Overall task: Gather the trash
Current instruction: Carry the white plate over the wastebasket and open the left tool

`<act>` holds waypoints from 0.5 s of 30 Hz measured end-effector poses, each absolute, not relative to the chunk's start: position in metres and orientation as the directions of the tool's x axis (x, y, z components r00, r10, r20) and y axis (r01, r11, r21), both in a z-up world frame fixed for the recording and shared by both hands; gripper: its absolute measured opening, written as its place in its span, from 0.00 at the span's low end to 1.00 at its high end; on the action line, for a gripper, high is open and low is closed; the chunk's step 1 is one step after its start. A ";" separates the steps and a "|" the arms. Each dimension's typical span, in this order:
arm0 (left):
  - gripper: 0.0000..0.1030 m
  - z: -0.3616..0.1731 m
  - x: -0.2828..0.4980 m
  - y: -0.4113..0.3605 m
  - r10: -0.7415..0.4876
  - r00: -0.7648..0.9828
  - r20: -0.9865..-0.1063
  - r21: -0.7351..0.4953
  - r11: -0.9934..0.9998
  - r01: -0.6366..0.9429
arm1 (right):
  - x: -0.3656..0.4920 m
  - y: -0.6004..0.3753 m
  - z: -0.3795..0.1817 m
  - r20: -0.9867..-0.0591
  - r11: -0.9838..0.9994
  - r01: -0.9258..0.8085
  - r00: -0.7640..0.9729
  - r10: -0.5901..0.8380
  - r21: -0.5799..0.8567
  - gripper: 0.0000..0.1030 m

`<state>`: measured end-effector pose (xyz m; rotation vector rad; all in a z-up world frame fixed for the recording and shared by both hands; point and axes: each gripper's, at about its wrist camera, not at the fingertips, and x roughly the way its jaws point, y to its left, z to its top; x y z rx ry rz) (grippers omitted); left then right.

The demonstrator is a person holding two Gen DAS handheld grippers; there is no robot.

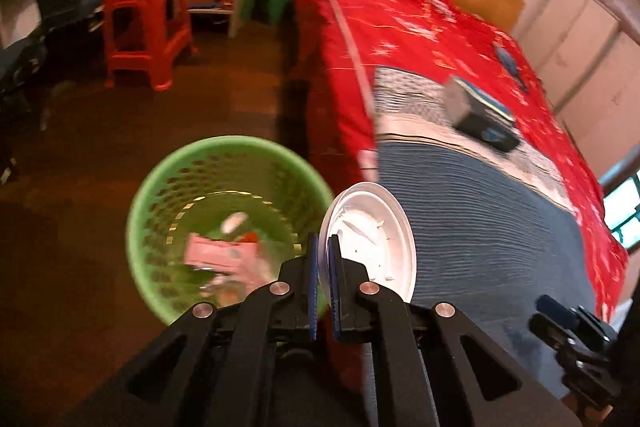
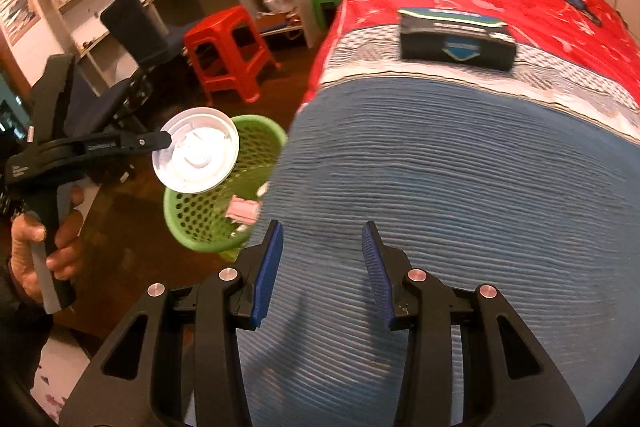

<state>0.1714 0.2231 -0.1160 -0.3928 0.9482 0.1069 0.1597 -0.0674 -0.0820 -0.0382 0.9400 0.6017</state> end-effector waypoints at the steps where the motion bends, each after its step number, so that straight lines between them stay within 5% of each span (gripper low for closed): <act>1: 0.05 -0.118 0.172 0.228 -0.070 0.580 -0.811 -0.273 0.923 -0.270 | 0.160 -0.061 -0.083 -0.768 0.833 -0.505 0.434 0.471 0.225 0.40; 15: 0.05 -0.171 0.184 0.257 0.055 0.474 -0.879 -0.129 0.930 -0.346 | 0.157 -0.019 -0.091 -0.778 0.803 -0.538 0.376 0.502 0.258 0.41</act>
